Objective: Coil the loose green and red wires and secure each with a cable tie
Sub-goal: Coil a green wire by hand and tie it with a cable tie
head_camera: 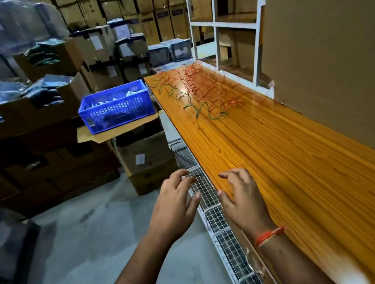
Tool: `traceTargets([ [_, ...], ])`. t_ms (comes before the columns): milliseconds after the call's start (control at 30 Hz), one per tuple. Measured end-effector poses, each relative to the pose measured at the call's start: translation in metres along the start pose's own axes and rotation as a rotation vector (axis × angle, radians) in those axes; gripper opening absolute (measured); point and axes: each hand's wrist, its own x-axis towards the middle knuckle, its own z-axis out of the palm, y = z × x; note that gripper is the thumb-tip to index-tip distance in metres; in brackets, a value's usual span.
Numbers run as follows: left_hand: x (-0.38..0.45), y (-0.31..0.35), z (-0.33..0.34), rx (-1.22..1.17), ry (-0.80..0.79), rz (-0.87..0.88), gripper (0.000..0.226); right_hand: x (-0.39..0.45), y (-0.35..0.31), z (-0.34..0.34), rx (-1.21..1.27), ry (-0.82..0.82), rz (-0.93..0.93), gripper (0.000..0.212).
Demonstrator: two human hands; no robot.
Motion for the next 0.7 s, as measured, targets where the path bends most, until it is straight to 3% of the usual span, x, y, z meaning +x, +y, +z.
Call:
traceTargets([
  [267, 0.14, -0.088, 0.025, -0.063, -0.075, -0.043, 0.04, 0.181, 0.024, 0.067, 0.175, -0.018, 0.156, 0.029],
  [533, 0.271, -0.172, 0.056, -0.158, -0.121, 0.072, 0.035, 0.327, 0.048, 0.14, 0.227, 0.12, 0.293, 0.023],
  [700, 0.345, -0.228, 0.051, -0.209, -0.157, 0.155, 0.03, 0.406, 0.06, 0.186, 0.334, 0.227, 0.426, 0.033],
])
